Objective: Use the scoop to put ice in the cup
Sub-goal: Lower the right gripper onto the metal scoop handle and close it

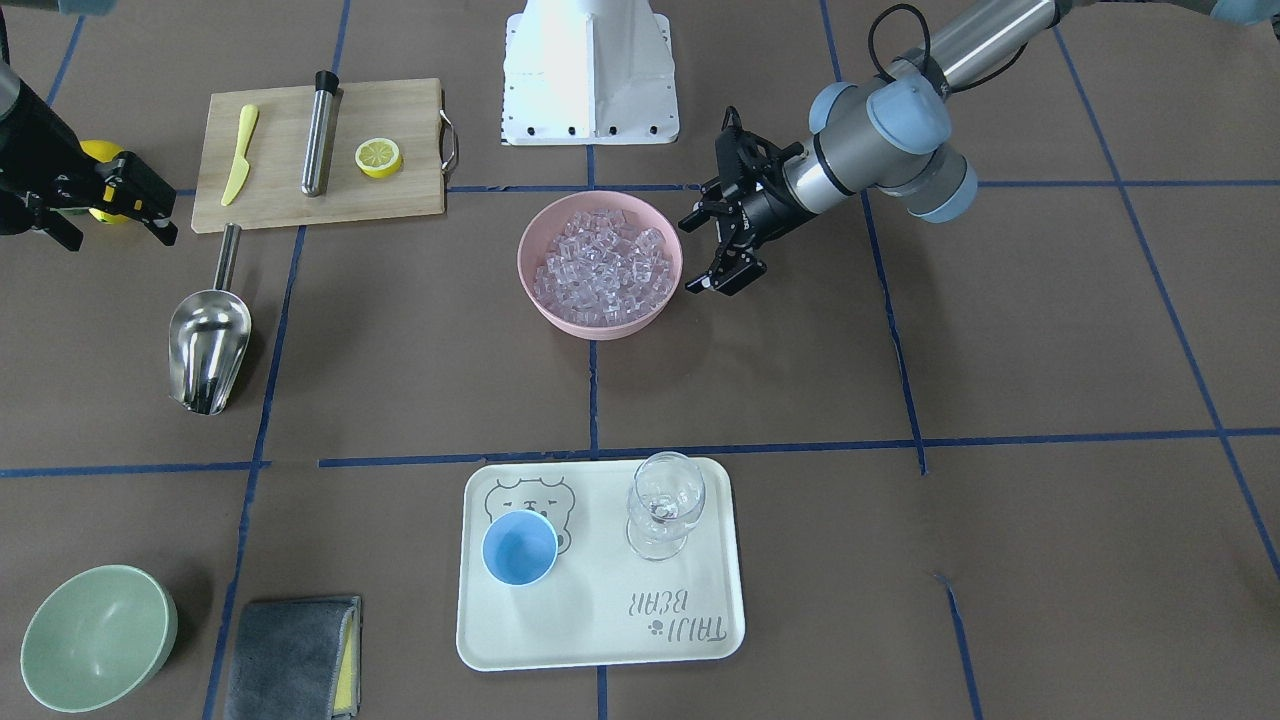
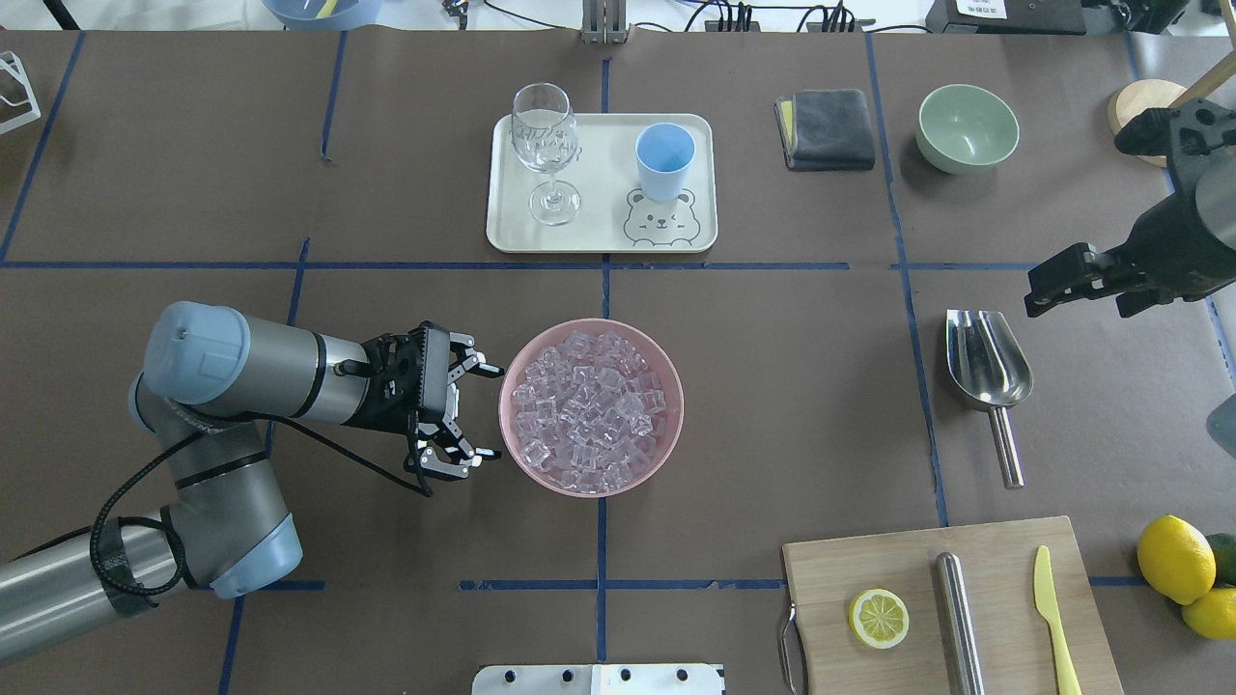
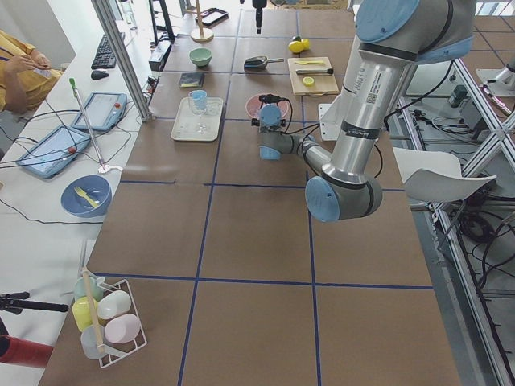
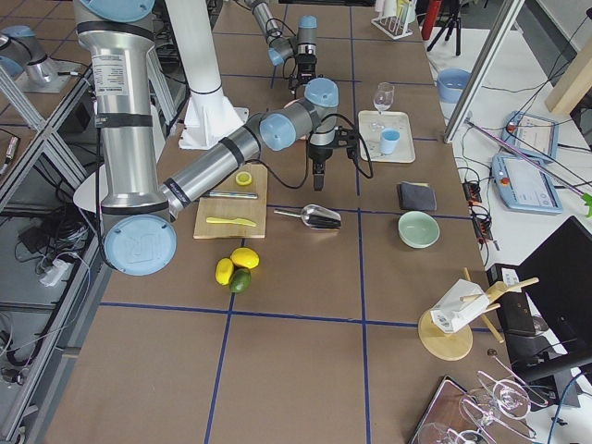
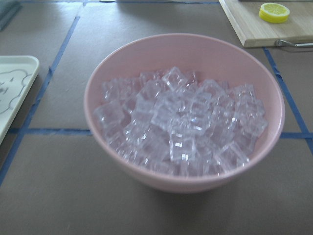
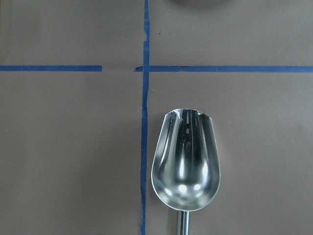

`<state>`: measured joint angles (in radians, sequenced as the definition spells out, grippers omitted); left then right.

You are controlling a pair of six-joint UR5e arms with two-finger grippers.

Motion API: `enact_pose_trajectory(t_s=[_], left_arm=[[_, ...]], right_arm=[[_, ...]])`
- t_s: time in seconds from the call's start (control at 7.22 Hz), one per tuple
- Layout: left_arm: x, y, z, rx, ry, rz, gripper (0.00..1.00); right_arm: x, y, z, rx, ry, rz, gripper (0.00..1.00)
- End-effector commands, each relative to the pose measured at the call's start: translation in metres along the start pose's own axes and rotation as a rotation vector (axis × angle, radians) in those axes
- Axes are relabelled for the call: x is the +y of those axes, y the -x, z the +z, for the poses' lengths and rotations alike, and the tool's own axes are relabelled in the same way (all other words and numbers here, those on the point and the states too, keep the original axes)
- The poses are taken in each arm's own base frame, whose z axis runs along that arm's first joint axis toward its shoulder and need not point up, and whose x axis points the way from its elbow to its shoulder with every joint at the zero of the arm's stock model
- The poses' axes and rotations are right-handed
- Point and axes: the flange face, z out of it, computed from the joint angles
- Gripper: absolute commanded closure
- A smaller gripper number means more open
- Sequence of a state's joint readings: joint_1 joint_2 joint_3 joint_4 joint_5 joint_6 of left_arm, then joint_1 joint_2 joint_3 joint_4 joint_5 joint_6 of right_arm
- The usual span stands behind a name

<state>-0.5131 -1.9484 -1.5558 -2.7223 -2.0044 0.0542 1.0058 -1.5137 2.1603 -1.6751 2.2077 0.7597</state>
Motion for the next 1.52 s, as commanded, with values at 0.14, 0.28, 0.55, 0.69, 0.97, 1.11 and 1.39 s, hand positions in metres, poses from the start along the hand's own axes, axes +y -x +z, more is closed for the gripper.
enact_pose_trajectory(t_s=[0.14,0.28,0.55,0.69,0.97,1.11,1.39], left_arm=[[0.031,-0.001,-0.002,-0.062,0.051,-0.02,0.0],[0.031,-0.001,-0.002,-0.061,0.05,-0.02,0.0],[0.026,-0.002,-0.003,-0.056,0.044,-0.019,0.0],[0.027,-0.001,-0.003,-0.056,0.047,-0.02,0.0],[0.028,-0.002,-0.003,-0.053,0.049,-0.019,0.0],[0.026,-0.003,-0.003,-0.047,0.045,-0.018,0.0],[0.025,-0.002,-0.005,-0.049,0.041,-0.017,0.0]], right_arm=[[0.008,0.009,0.006,-0.011,0.0,-0.018,0.0],[0.023,-0.009,0.02,-0.023,-0.002,-0.021,0.0],[0.052,-0.008,0.066,-0.114,-0.08,0.086,0.0],[0.064,0.003,0.09,-0.071,-0.086,0.077,0.01],[0.089,-0.014,0.128,0.025,-0.091,0.099,0.01],[0.1,0.002,0.139,0.024,-0.151,0.156,0.05],[0.126,0.019,0.166,0.072,-0.264,0.208,0.12]])
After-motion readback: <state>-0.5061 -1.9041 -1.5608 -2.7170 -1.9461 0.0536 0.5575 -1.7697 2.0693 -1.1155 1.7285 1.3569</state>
